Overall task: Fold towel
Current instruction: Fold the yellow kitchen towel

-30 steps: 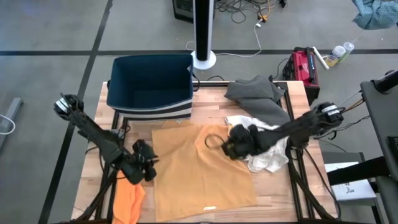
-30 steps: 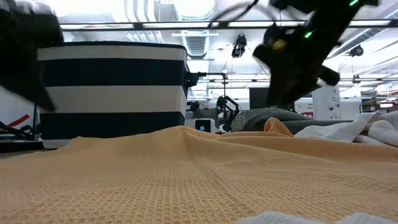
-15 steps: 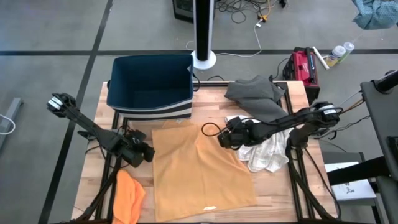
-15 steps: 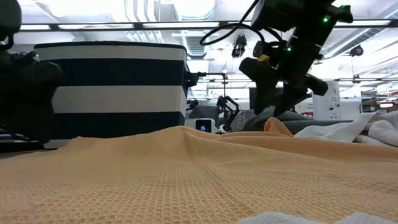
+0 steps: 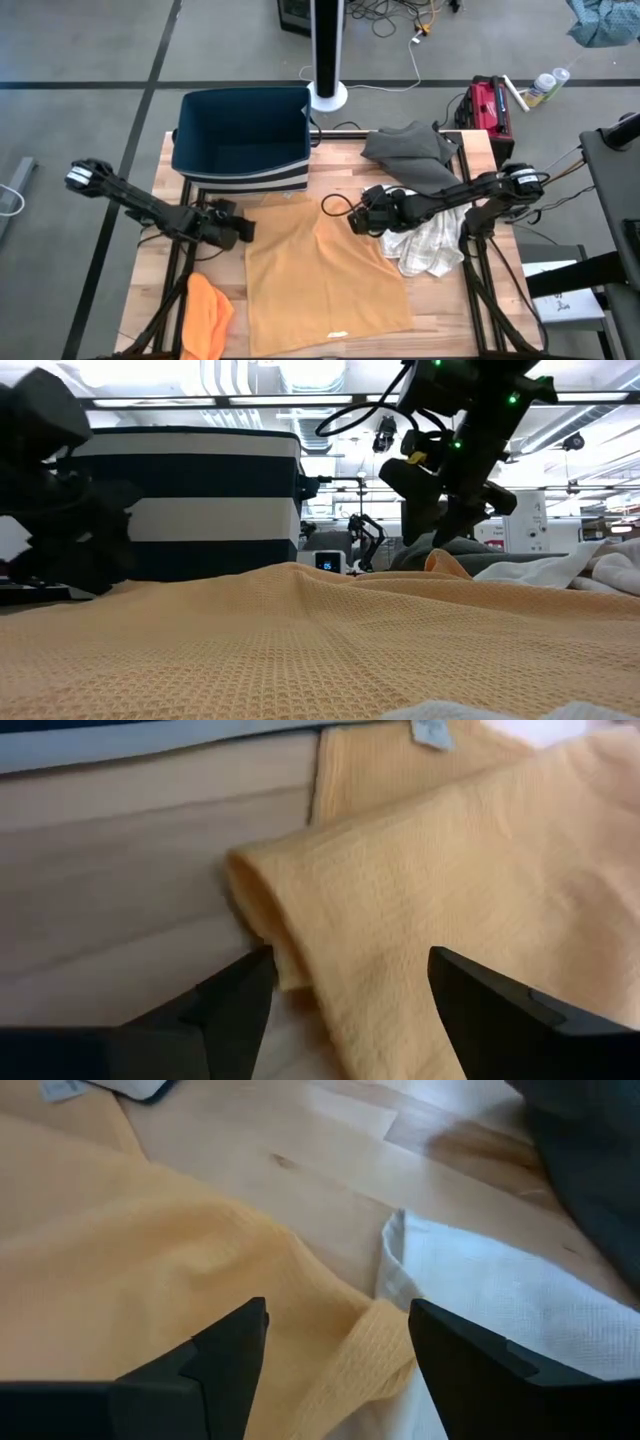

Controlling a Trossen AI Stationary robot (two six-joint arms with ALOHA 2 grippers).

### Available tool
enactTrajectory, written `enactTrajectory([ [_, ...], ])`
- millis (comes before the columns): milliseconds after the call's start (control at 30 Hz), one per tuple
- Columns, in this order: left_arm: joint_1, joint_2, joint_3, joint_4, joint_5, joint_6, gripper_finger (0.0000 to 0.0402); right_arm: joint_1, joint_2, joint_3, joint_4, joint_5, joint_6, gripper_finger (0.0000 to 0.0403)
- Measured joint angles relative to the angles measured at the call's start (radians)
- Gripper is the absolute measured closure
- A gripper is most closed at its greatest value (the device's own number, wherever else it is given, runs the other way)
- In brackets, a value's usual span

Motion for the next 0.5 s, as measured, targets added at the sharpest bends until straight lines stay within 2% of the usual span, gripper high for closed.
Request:
enactTrajectory([
  [167,0.062,0.027,-0.028,0.059,0.0,0.036,0.0154,-0.021,0.002,-0.004,-0.001,-0.049,0.031,0.0163],
  [333,0.066,0.058,-0.033,0.14,-0.004,0.12,0.0168,-0.067,0.002,-0.02,-0.006,-0.08,0.081,0.0171],
  [433,0.066,0.083,-0.033,0.211,-0.005,0.192,0.0198,-0.072,0.002,-0.02,-0.001,-0.118,0.083,0.0184],
  [500,0.066,0.111,-0.033,0.254,-0.008,0.209,0.0238,-0.071,0.002,-0.021,-0.001,-0.157,0.085,0.0195],
])
